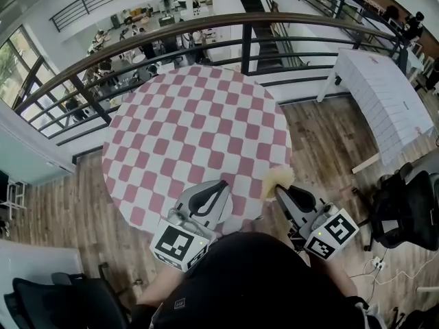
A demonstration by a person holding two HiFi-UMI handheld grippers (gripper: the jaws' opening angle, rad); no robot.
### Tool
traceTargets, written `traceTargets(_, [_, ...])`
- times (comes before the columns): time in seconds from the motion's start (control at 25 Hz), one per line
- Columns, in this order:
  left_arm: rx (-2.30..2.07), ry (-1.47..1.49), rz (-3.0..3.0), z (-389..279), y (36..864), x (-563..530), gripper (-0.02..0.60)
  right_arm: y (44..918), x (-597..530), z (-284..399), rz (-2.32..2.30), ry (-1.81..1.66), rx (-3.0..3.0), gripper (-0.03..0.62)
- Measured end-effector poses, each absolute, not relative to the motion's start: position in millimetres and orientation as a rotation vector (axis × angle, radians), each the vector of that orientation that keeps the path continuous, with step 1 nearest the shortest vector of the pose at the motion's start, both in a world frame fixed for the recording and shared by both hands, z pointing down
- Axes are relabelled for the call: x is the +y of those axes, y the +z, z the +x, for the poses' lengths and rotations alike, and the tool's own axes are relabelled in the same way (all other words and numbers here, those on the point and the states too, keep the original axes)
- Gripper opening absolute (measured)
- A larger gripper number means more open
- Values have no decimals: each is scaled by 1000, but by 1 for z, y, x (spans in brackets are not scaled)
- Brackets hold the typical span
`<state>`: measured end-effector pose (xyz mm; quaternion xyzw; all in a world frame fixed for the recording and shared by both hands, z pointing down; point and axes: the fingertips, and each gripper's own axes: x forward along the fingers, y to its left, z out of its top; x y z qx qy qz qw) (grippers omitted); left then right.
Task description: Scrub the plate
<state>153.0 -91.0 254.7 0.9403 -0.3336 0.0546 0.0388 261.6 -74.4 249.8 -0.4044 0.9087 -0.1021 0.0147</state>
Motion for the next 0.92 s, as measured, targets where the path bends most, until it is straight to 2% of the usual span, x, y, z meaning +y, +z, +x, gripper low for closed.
traceTargets(0.92, [-1035,173,2859,154,264,-97,18,262,-77,259,-1283,-350,2820,37])
